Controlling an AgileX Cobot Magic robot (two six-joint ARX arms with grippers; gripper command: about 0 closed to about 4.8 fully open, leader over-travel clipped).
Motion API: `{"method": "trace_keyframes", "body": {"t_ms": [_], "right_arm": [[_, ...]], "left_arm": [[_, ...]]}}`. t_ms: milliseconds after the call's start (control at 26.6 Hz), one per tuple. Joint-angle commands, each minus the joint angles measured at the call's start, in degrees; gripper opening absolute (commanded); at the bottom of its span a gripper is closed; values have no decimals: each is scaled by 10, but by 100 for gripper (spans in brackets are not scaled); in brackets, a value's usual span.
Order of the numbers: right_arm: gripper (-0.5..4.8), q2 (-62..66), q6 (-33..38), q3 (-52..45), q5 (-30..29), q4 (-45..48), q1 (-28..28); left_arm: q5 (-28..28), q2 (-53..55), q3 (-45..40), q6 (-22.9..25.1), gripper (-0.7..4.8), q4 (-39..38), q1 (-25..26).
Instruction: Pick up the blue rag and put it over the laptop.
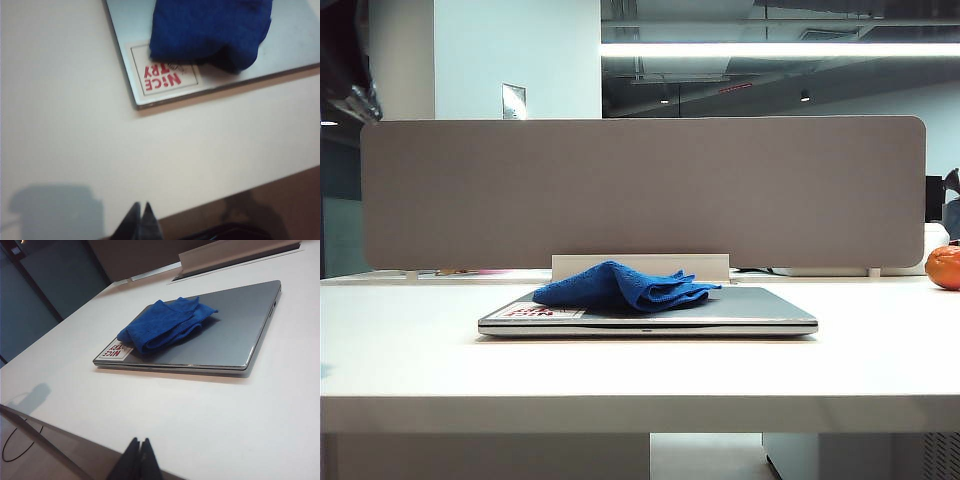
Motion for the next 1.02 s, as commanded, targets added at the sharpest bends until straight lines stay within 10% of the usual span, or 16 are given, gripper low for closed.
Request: {"method": "trace_keyframes", "body": {"t_ms": [38,452,1016], "right_arm": [[-5,-1,2,-2,-3,7,-1],[-5,-1,2,-2,-3,7,-1],[-5,-2,2,-2,-3,7,-1]], "left_arm": [[3,-2,1,-2,-6,-20,0],[-48,-2,1,29,-6,30,4],[-58,-116,-137,35,-6,259,139]]}}
